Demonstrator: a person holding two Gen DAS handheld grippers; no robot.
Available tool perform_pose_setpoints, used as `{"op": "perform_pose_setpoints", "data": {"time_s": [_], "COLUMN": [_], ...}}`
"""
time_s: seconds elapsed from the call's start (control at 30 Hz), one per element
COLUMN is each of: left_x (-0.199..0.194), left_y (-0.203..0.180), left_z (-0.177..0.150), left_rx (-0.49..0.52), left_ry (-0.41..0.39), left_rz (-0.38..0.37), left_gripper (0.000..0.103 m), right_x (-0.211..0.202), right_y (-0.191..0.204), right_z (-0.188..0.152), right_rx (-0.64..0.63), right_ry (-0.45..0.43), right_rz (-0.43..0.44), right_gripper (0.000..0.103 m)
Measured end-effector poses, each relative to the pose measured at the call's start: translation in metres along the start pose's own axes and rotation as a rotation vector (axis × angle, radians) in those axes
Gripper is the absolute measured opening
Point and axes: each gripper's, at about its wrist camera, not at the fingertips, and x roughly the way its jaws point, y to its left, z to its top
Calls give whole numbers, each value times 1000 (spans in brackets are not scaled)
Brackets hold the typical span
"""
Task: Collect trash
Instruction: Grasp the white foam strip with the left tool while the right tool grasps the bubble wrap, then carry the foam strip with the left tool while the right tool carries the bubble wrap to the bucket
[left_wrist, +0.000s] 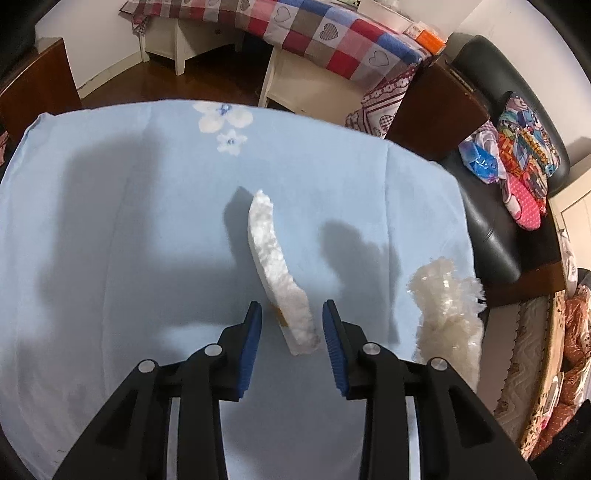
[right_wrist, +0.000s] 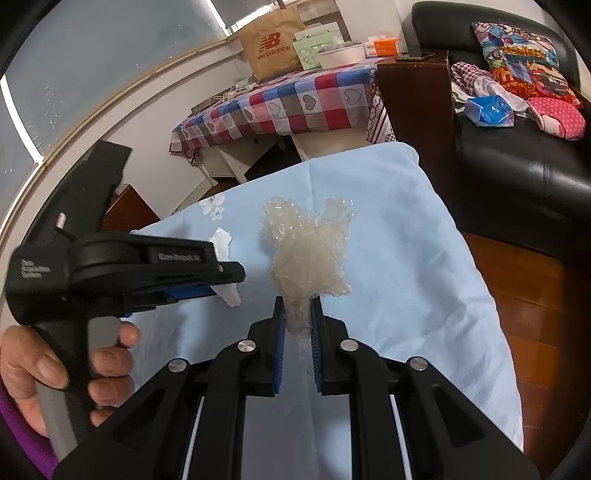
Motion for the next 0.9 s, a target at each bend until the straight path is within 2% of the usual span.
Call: {"op": "perform_pose_setpoints", "data": {"time_s": [0.07,0.17,0.5,0.63,0.9], "left_x": [-1,-6,-60,-85,-140], "left_y": [1,2,19,38,89], "left_z": [-3,-9,-39,-53,-92], "left_rx": [8,35,113,109,97], "left_ry": [-17,-48,-145,-177,-295], "left_rz": [2,13,17,27,78], "left_gripper": [32,15,14,14,15], "right_x": [-3,-6,-17,-20,-24], "right_y": [1,4,28,45,93], "right_z": [-1,-2,-10,-16,-31], "right_rx": [-5,-12,-54,-80,-163], "right_ry": [-3,-5,-3,1,11], "right_rz": [-3,-2,19,36,78], "right_gripper": [13,13,13,13,13]}}
